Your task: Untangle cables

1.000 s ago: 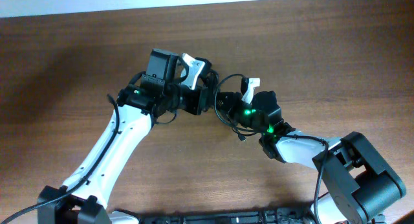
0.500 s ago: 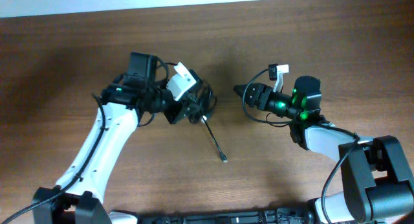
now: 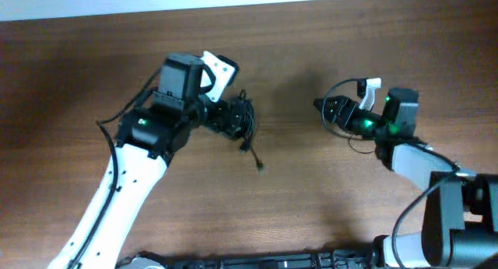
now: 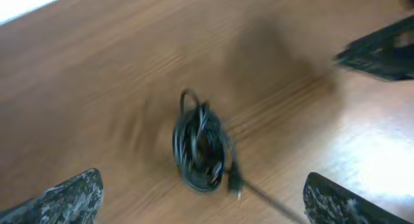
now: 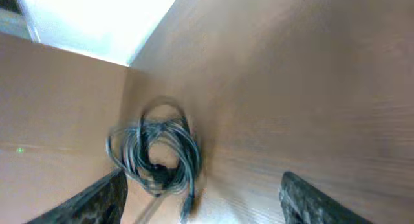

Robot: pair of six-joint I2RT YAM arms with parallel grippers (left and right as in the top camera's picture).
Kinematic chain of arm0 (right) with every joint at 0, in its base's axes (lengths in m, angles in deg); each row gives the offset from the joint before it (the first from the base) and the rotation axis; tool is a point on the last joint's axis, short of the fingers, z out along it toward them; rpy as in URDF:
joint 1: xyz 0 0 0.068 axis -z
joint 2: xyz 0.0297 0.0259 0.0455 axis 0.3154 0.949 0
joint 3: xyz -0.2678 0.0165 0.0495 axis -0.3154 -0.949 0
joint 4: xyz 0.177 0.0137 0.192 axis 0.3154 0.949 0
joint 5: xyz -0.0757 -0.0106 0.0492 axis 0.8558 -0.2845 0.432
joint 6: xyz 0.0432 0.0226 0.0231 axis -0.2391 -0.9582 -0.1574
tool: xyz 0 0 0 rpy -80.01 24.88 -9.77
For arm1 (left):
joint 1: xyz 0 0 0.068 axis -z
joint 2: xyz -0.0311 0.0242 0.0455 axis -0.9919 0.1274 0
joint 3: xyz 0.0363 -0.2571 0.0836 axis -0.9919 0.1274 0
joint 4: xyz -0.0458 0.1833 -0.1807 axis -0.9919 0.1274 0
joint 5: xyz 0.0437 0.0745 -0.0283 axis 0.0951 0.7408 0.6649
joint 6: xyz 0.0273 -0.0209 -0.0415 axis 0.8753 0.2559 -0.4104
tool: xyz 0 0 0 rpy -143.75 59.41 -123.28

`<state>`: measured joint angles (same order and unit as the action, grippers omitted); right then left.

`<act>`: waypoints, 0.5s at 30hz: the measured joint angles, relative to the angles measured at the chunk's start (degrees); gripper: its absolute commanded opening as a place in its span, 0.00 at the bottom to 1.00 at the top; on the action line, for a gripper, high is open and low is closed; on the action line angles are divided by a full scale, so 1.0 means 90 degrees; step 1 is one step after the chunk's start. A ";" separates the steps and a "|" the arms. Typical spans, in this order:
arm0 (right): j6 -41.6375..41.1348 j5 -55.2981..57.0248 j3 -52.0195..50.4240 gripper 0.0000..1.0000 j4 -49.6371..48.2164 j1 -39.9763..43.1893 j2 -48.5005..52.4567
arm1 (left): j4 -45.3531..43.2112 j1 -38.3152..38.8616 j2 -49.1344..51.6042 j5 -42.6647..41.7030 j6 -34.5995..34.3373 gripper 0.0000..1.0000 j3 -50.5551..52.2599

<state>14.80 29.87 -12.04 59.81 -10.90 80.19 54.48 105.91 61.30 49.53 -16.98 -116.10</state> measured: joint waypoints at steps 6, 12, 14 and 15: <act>0.2140 0.1362 0.2599 0.74 0.5115 0.0017 -0.0612 | -0.0240 -0.0374 0.1780 0.0328 -0.0806 0.99 0.0007; 0.2781 0.1904 0.2863 0.77 0.5530 -0.0192 -0.0624 | -0.0347 -0.0418 0.2914 0.0049 -0.1321 0.47 0.0017; 0.2827 0.1948 0.2868 0.78 0.5411 -0.0525 -0.0624 | -0.0510 -0.0410 0.3310 -0.0168 -0.1372 0.00 0.0017; 0.2834 0.1948 0.2868 0.78 0.5370 -0.0629 -0.0624 | -0.0634 -0.0410 0.3541 -0.0236 -0.1387 0.00 0.0017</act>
<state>40.30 47.40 13.77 108.14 -16.56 74.58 48.77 102.21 93.17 47.41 -29.46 -115.95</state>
